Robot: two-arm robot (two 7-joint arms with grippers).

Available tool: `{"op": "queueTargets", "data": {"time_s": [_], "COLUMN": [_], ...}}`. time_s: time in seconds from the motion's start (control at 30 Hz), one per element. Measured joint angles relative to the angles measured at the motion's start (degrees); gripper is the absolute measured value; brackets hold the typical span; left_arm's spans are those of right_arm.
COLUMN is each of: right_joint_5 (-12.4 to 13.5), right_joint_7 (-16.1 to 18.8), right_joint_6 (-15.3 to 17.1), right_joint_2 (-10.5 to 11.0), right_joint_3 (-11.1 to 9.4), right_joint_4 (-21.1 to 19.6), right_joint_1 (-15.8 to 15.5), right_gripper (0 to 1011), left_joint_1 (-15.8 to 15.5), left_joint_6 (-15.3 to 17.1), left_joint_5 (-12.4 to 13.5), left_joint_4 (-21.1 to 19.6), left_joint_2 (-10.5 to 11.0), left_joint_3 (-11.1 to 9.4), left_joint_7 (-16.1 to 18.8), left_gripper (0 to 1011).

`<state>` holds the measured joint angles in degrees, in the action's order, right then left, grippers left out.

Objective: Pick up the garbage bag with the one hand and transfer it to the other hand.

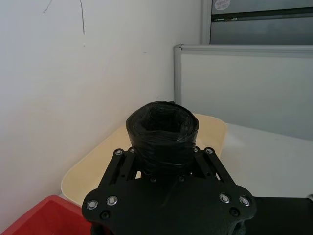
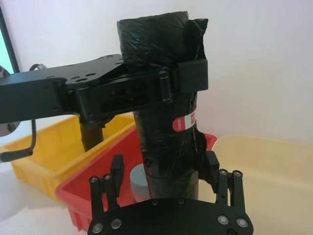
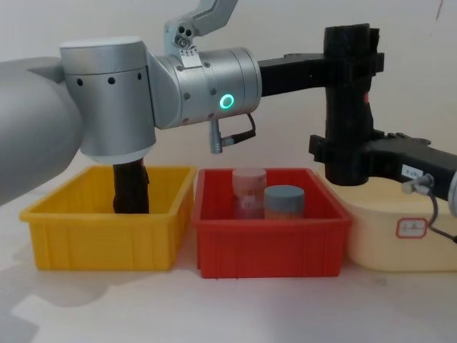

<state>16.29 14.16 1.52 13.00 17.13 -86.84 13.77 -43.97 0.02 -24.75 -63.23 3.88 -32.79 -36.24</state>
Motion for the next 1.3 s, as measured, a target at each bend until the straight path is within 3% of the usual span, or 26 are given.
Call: {"op": "queueTargets", "data": {"time_s": [0.27, 0.4, 0.83, 1.1, 1.3], "right_joint_5": [-0.53, -0.74, -1.57, -1.97, -2.07], "right_joint_7": [0.19, -0.05, -1.17, -1.60, -2.05], "right_joint_6": [0.50, 1.13, 3.30, 4.02, 4.77], "right_joint_2": [-1.11, -1.71, -3.08, -3.56, -3.94], "right_joint_3": [0.05, -0.05, -0.61, -0.97, -1.46], "right_joint_4": [2.45, 3.24, 4.04, 3.96, 3.58], "right_joint_1": [2.19, 3.03, 4.29, 4.33, 4.24], "right_gripper": [997, 929, 538, 537, 536], "left_joint_1": [0.00, 0.01, 0.01, 0.01, 0.01], "left_joint_6": [0.00, 0.00, 0.00, 0.00, 0.01], "left_joint_5": [0.00, 0.00, 0.00, 0.00, 0.00], "left_joint_4": [0.00, 0.00, 0.00, 0.00, -0.01], "left_joint_2": [0.00, 0.00, 0.00, 0.00, 0.00], "left_joint_3": [0.00, 0.00, 0.00, 0.00, 0.00], "left_joint_7": [0.00, 0.00, 0.00, 0.01, 0.00], "left_gripper": [392, 392, 392, 392, 547]}}
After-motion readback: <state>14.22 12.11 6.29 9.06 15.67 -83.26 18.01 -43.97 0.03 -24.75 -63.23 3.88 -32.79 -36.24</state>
